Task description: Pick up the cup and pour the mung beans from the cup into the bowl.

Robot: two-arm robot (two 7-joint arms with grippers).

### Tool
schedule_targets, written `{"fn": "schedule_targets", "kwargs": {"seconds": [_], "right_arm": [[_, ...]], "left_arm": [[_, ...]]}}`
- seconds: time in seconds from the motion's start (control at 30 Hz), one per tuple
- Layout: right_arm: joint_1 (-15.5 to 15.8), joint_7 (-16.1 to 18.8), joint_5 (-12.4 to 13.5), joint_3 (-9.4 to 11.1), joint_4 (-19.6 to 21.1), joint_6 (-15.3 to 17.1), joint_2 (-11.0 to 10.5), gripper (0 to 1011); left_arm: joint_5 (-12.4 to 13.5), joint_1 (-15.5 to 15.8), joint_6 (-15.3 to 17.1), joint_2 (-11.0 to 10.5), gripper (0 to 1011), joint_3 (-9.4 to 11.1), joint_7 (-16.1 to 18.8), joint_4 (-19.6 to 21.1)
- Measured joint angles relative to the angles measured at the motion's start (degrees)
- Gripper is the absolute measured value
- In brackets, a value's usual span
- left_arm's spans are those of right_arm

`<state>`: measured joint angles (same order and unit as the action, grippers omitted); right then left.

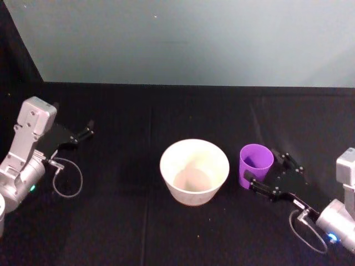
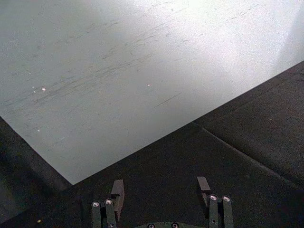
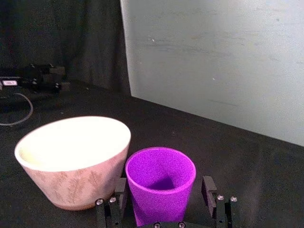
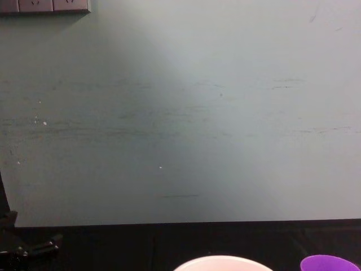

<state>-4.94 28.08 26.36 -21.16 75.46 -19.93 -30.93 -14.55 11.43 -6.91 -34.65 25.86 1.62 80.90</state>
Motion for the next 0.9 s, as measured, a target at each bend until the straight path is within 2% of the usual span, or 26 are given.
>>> {"fn": "schedule_targets", "kwargs": {"seconds": [0.33,0.9], "right_arm": [[-0.9,2.5,-0.2,0.7,0.2,0.7,1.1,1003],[-0.1,3.5,-1.6,2.6,0.6,1.7,2.6,1003]], "left_arm": [[0.0,0.0,0.0,0.0,1000,0.0,0.0,0.0],[0.0,0.0,0.0,0.0,1000,0.0,0.0,0.0]]}}
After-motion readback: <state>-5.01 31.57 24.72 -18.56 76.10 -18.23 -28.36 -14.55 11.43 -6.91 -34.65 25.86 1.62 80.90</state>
